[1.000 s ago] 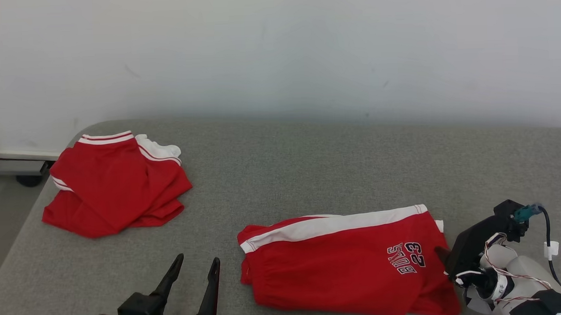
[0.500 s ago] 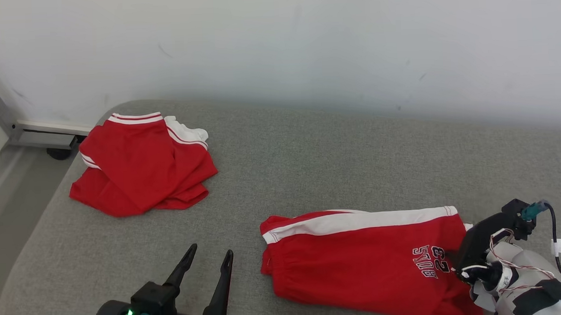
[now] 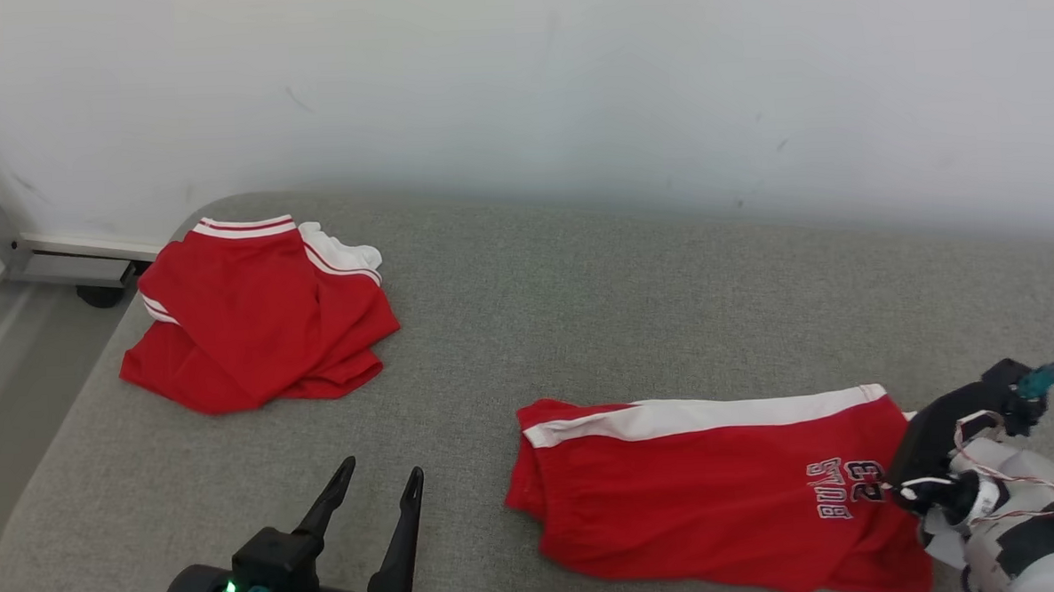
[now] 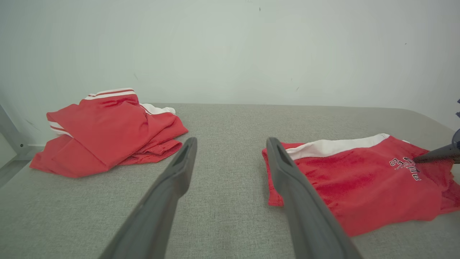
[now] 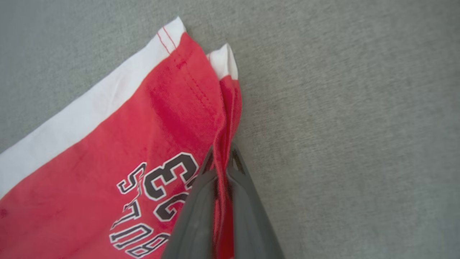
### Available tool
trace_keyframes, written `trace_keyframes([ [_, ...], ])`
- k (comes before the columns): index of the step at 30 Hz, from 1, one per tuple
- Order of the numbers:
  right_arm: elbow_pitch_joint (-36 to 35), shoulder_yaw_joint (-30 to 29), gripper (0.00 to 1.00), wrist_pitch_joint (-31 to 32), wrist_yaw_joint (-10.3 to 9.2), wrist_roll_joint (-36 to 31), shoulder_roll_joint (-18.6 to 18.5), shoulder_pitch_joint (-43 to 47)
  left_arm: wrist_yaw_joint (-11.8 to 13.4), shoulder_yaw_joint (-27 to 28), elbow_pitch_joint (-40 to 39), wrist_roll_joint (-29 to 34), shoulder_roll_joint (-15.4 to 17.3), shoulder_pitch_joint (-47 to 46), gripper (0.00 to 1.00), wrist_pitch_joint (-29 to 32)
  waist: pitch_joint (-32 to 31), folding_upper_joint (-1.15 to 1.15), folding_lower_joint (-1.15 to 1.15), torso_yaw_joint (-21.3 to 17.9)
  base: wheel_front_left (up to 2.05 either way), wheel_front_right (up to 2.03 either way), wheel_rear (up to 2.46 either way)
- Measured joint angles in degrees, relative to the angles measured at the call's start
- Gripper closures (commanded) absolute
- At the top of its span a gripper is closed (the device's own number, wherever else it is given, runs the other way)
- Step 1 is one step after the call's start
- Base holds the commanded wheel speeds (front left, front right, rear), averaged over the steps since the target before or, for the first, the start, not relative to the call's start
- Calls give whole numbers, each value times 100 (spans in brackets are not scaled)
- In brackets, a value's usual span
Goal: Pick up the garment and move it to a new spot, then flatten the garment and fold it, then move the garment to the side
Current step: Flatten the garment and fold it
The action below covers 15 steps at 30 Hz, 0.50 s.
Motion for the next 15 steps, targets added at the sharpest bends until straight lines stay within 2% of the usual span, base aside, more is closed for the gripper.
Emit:
trace_keyframes([
  [7, 214, -309, 100, -175, 0, -118, -624, -135, 19, 0, 5, -8, -4, 20, 0, 0, -76, 0, 0, -150, 0, 0, 0],
  [15, 482, -314, 100, -378, 0, -503, -1078, -181, 41, -16, 25, -13, -7, 31, 0, 0, -184, 0, 0, -270, 0, 0, 0],
])
